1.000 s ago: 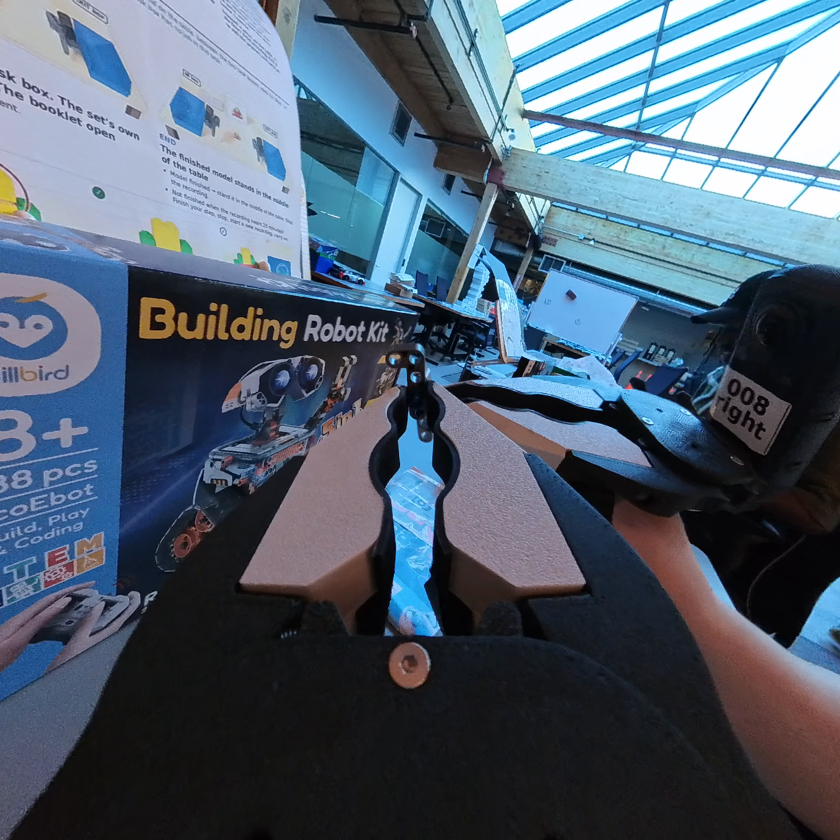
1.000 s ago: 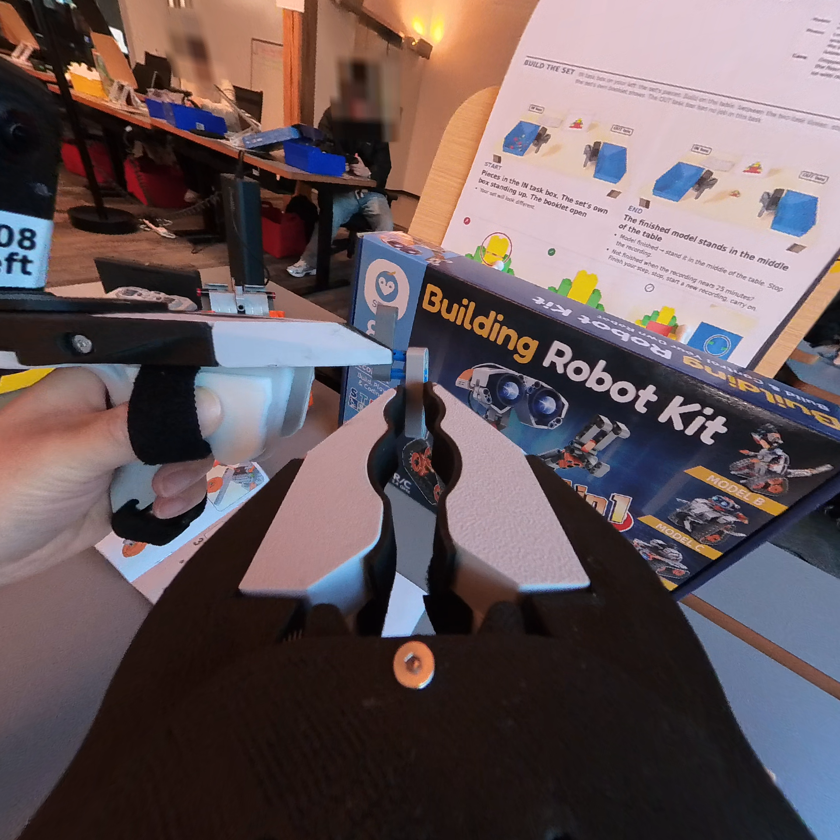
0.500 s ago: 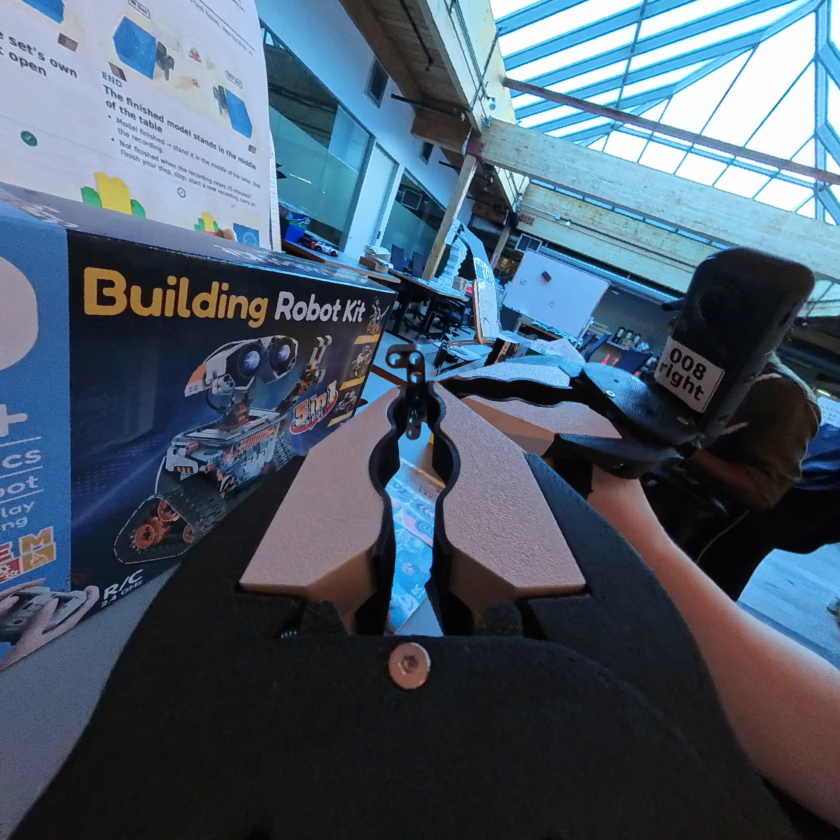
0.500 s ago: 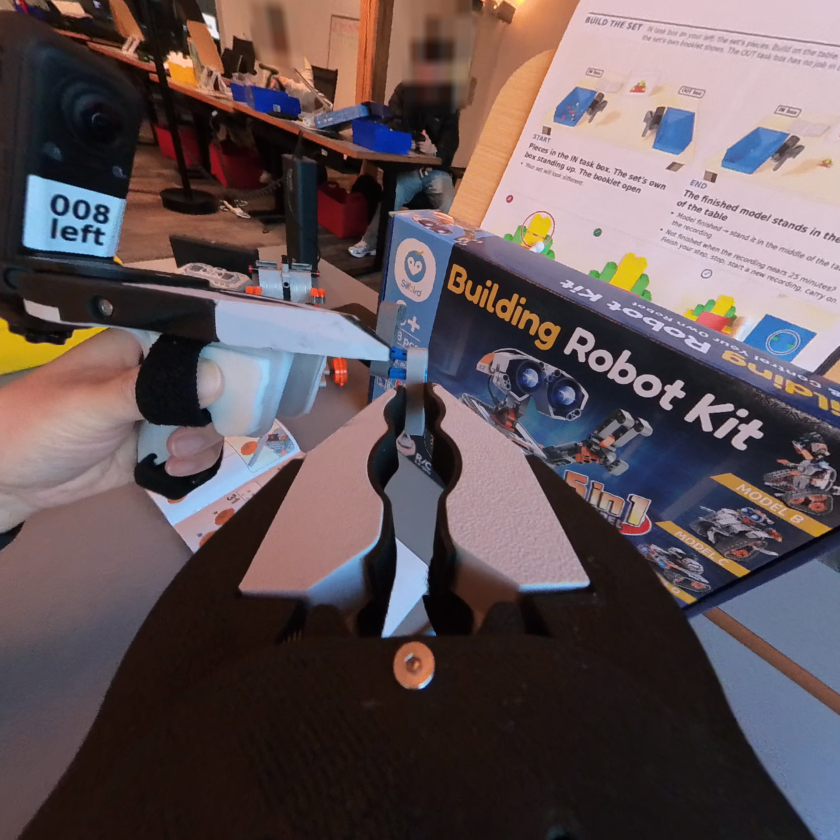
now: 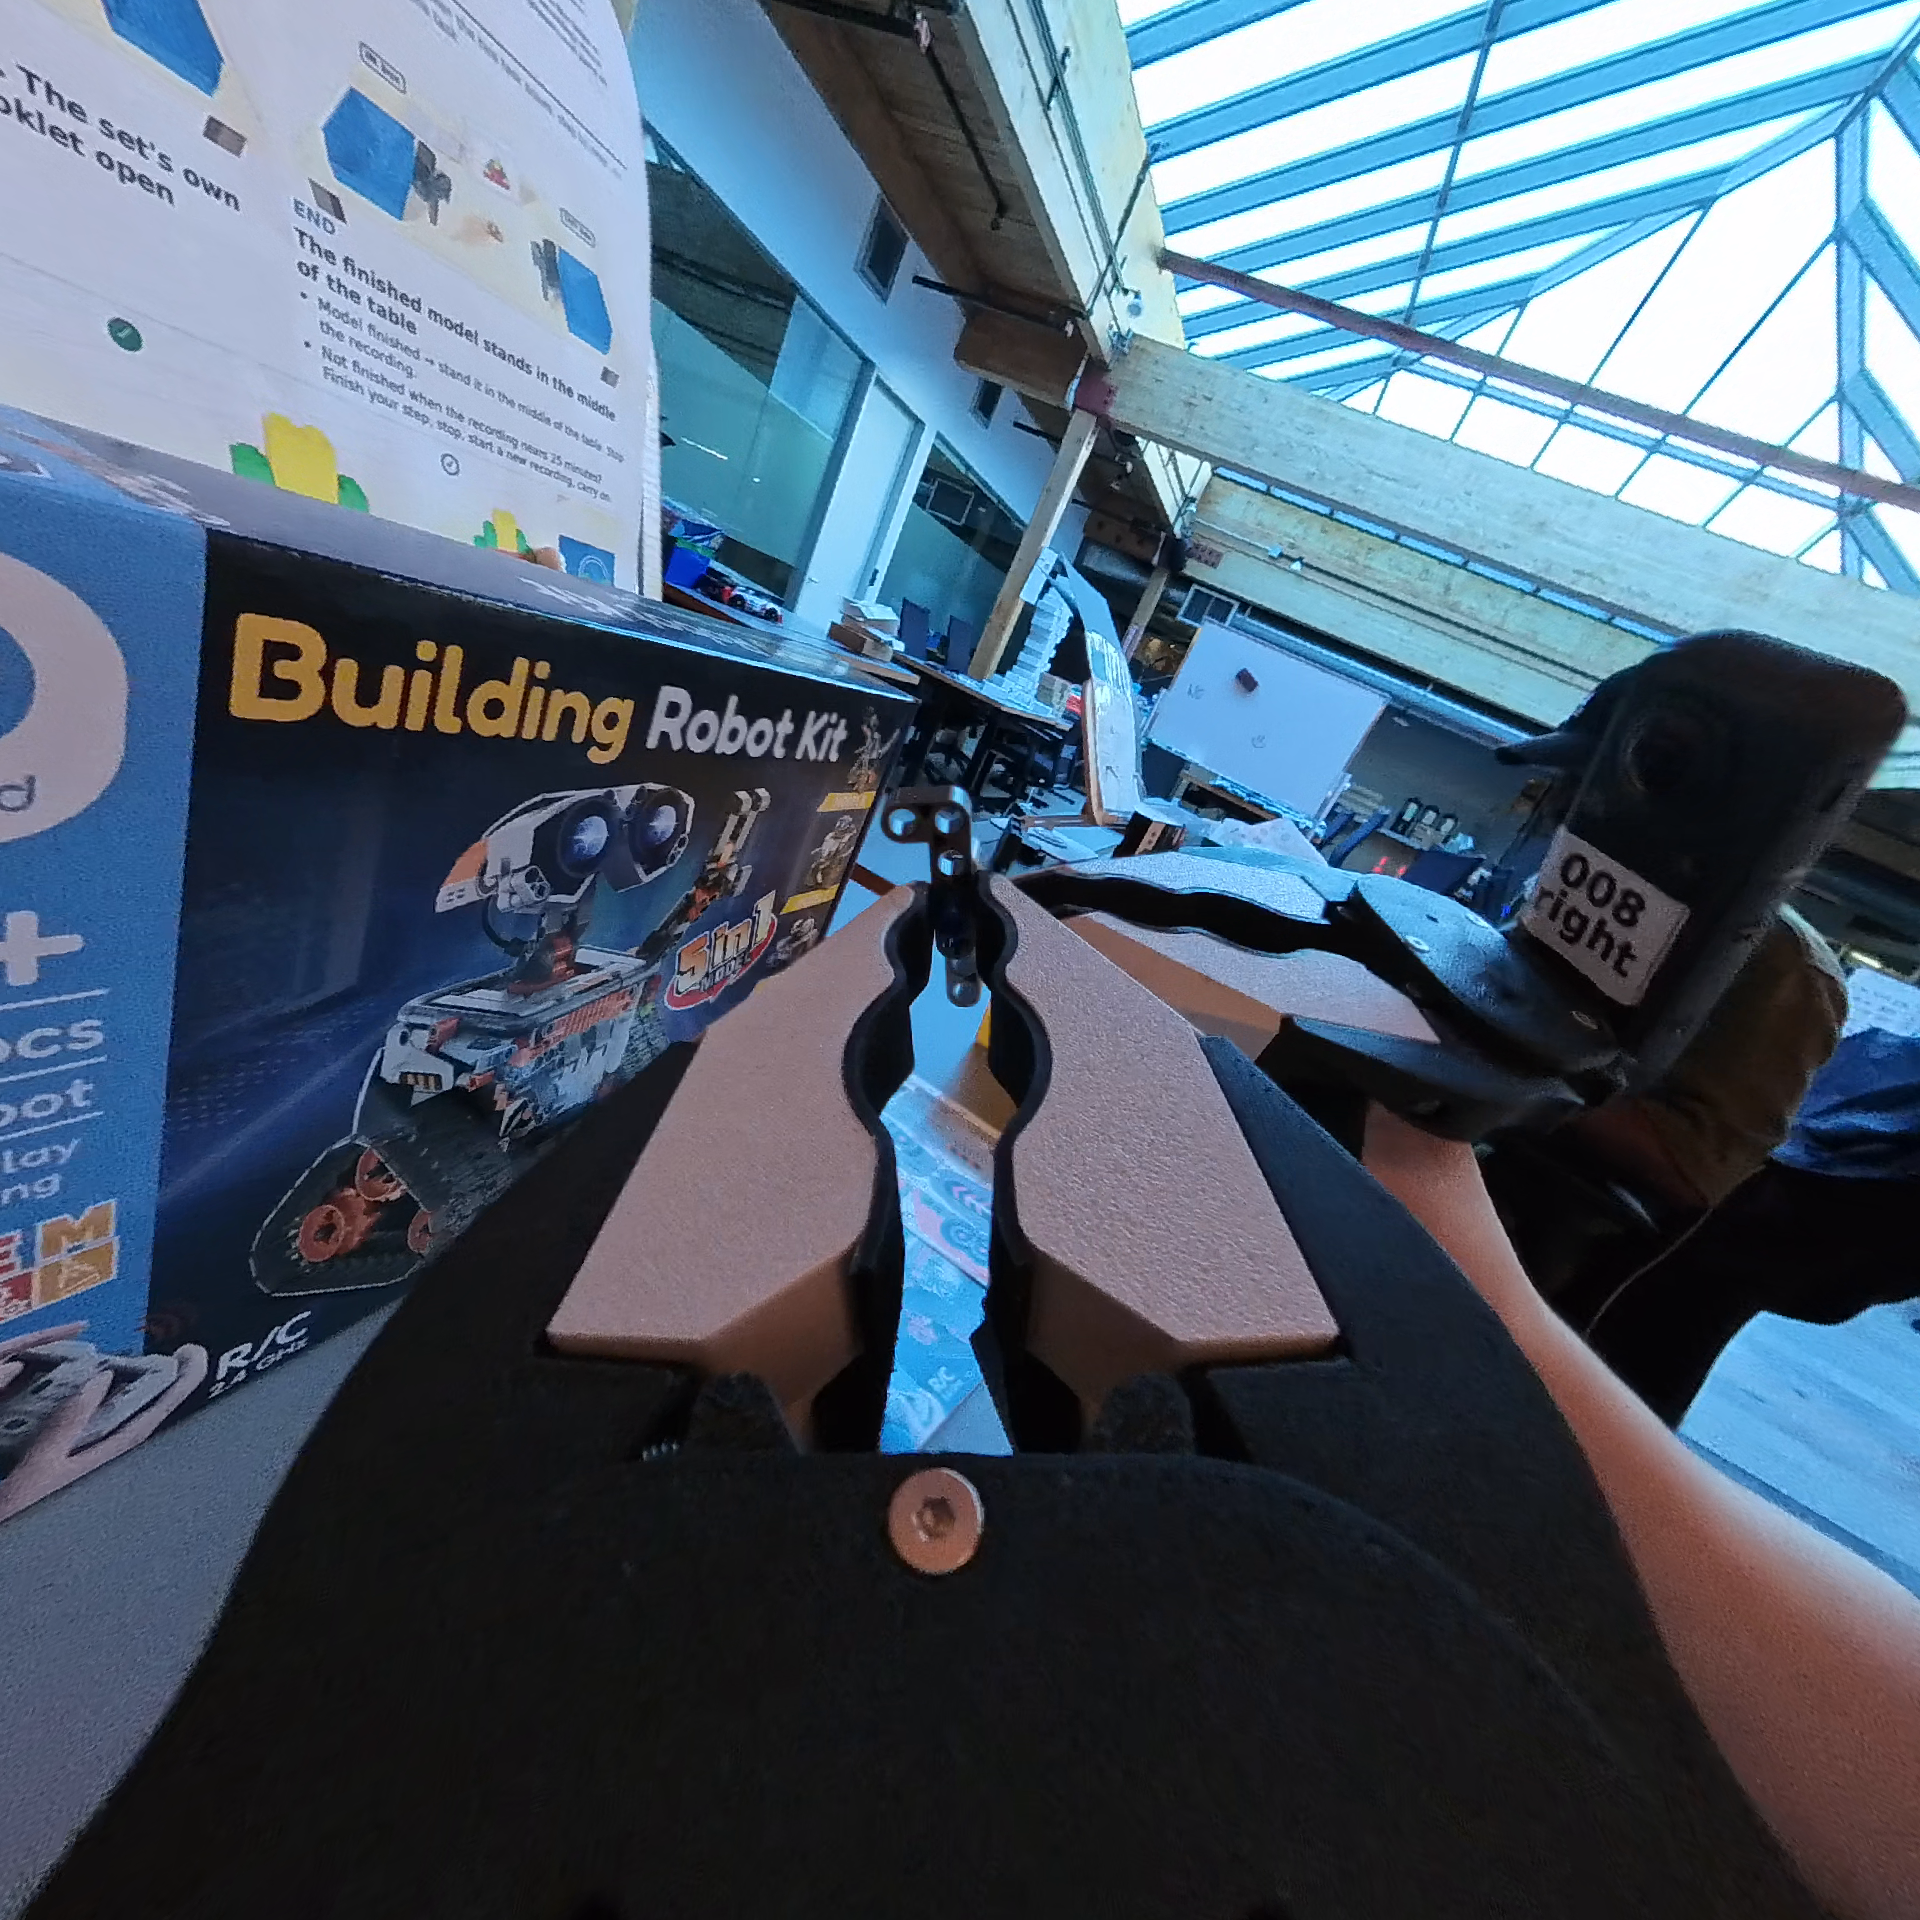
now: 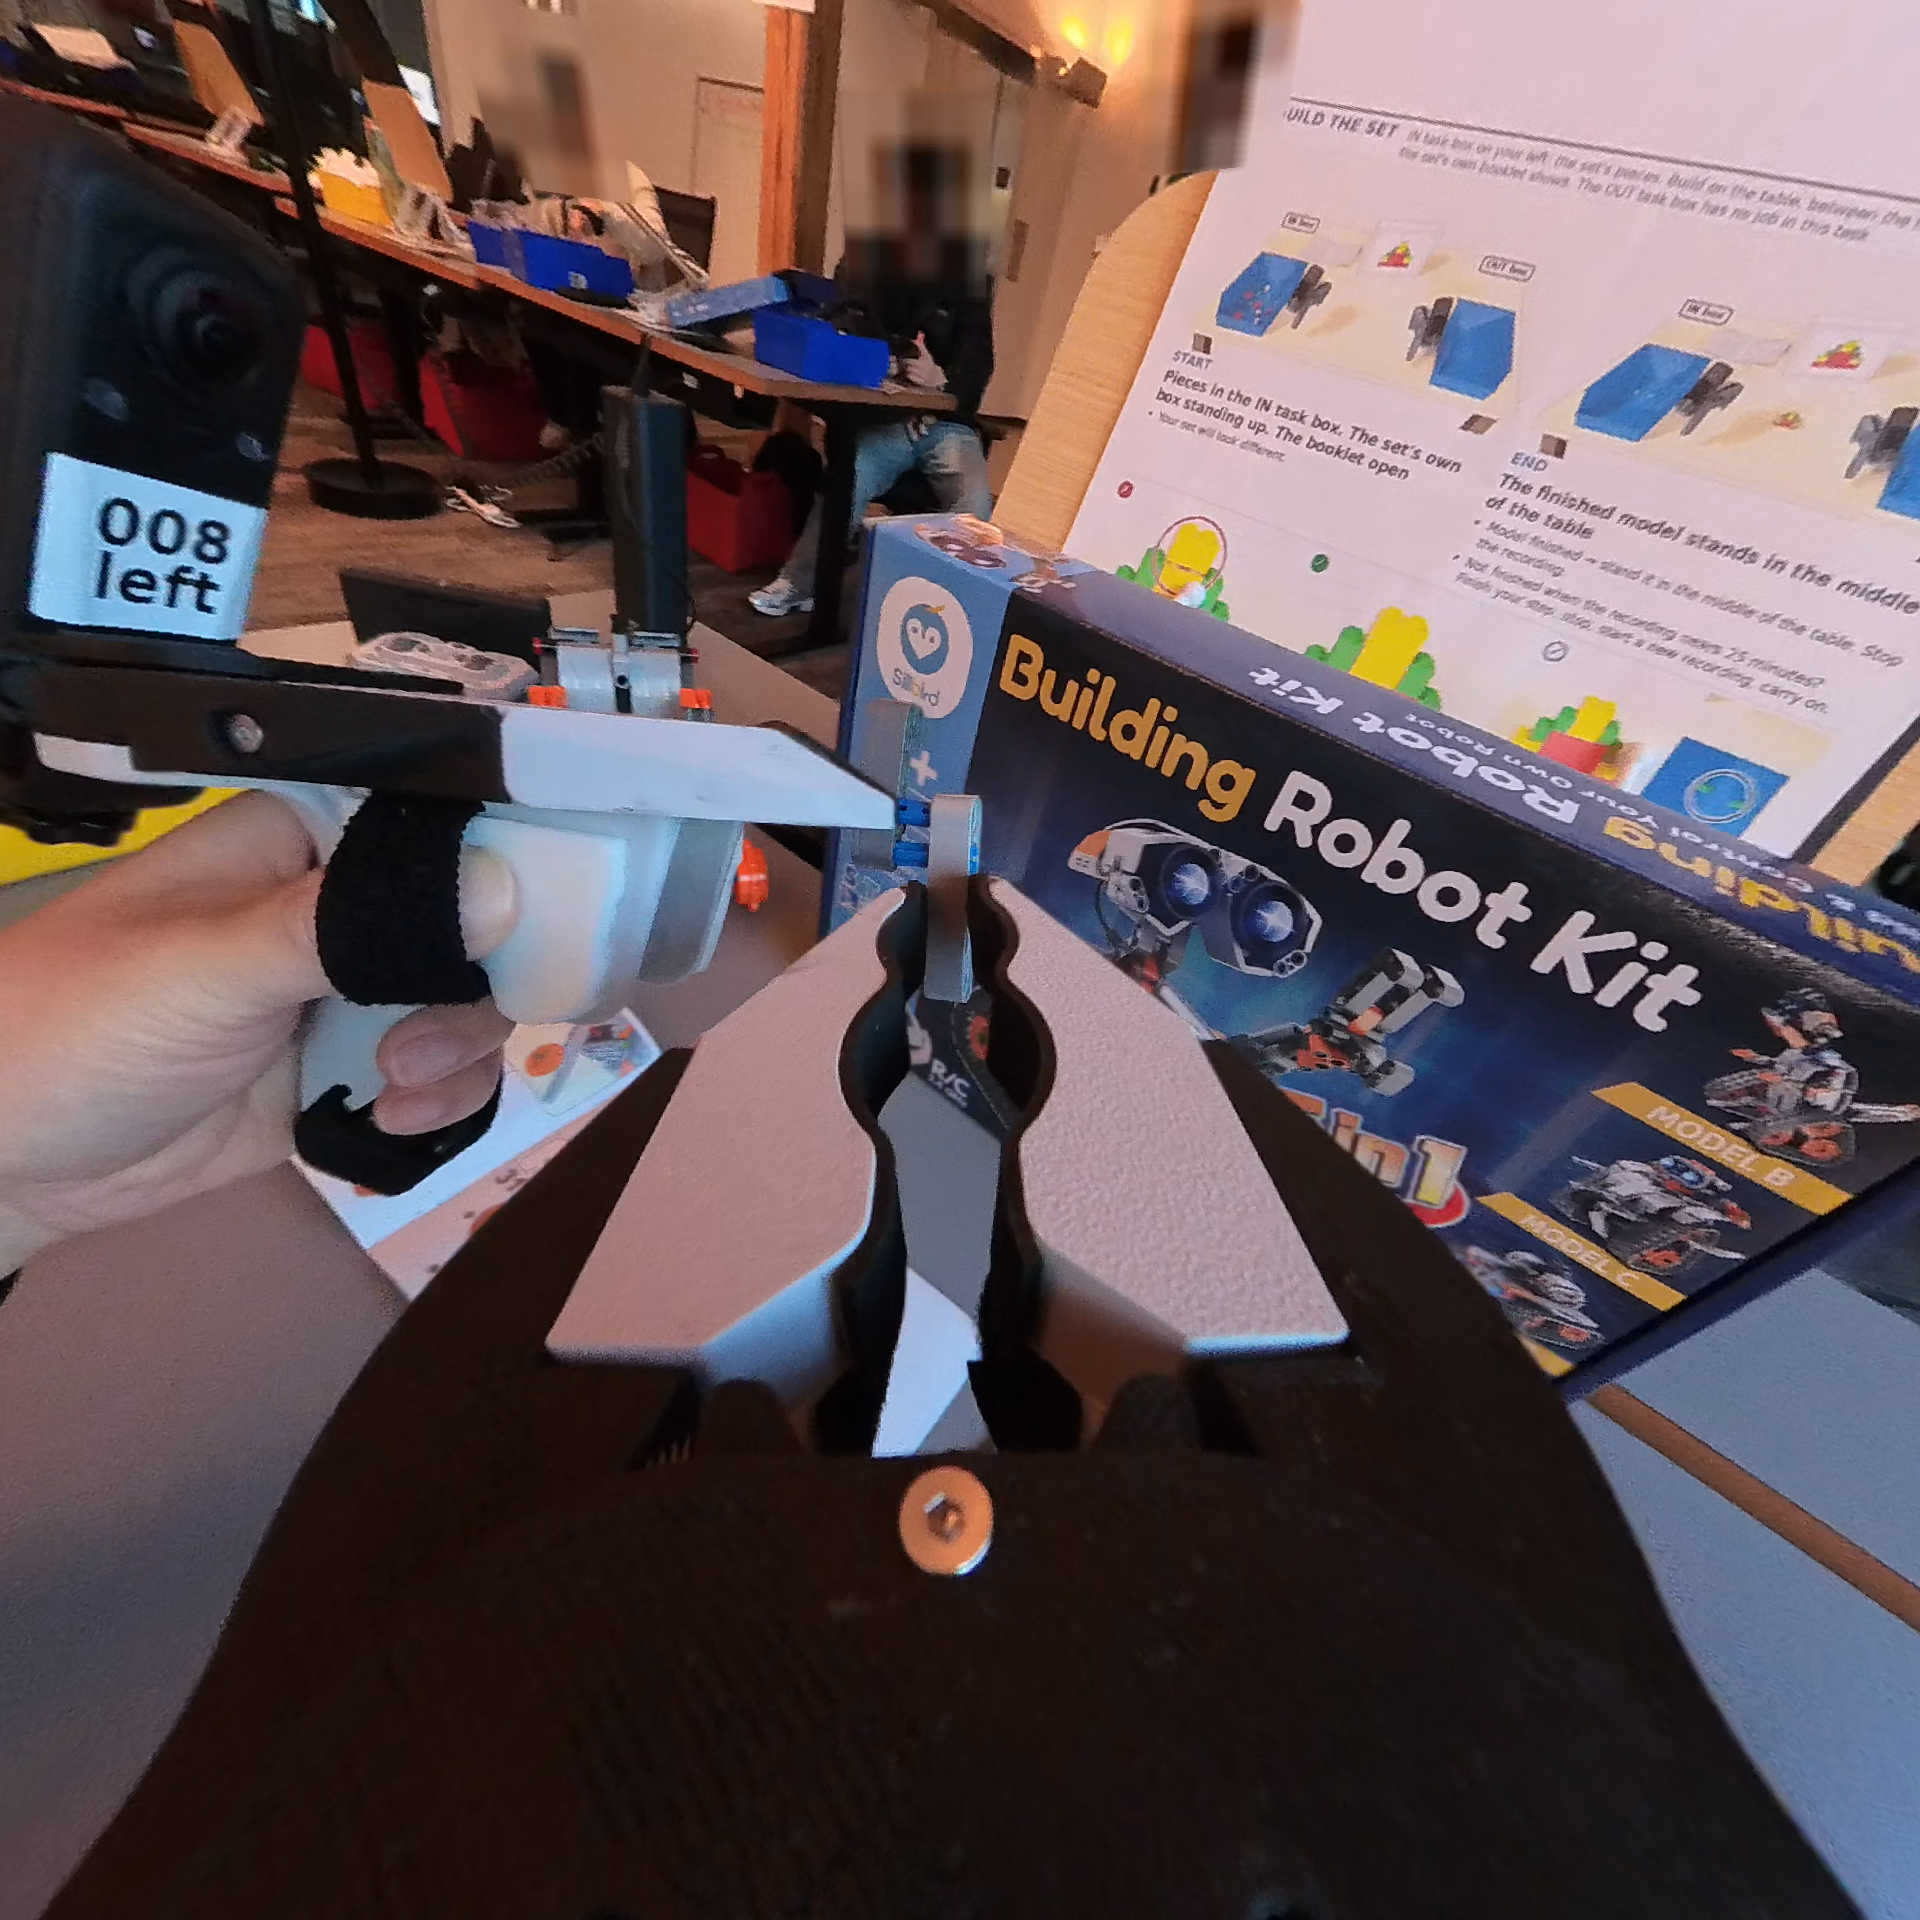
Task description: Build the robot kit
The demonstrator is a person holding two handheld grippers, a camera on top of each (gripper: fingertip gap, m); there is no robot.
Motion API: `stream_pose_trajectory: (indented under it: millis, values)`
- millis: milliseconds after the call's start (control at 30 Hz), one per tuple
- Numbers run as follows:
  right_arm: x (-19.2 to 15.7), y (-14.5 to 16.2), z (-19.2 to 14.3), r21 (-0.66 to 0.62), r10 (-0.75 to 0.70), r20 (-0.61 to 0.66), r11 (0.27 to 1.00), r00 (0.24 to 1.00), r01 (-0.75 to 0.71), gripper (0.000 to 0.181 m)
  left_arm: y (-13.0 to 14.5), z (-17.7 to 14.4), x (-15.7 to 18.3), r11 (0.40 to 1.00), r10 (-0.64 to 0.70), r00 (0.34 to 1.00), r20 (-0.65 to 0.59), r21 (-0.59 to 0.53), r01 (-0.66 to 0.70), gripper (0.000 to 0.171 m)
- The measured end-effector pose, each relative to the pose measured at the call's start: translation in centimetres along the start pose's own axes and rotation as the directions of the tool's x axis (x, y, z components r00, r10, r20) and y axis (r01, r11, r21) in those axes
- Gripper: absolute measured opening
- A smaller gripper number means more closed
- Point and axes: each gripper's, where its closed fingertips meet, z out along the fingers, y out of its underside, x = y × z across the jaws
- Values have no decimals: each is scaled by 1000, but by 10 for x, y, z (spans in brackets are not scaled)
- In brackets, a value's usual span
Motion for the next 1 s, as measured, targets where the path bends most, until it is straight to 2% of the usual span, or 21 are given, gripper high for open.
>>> stream_pose_trajectory:
  millis: [100,300,533,800,1000]
  values:
    - [1,3,-1,-22,18,21,1000,1000,-18,7,2,1,2,1000,7,1000,-13,-16,-8,4]
    - [5,7,-5,-56,-36,40,998,999,38,7,8,4,5,999,9,1000,-19,-52,-10,5]
    - [6,12,-1,-84,-3,11,996,1000,4,7,9,6,2,999,-10,1000,-7,-34,9,4]
    - [6,10,-2,-65,49,-29,997,998,-50,7,6,7,0,999,40,998,42,-4,-40,5]
    - [3,-5,-14,-23,87,-62,996,994,-89,7,-4,7,14,999,48,999,14,19,-48,4]
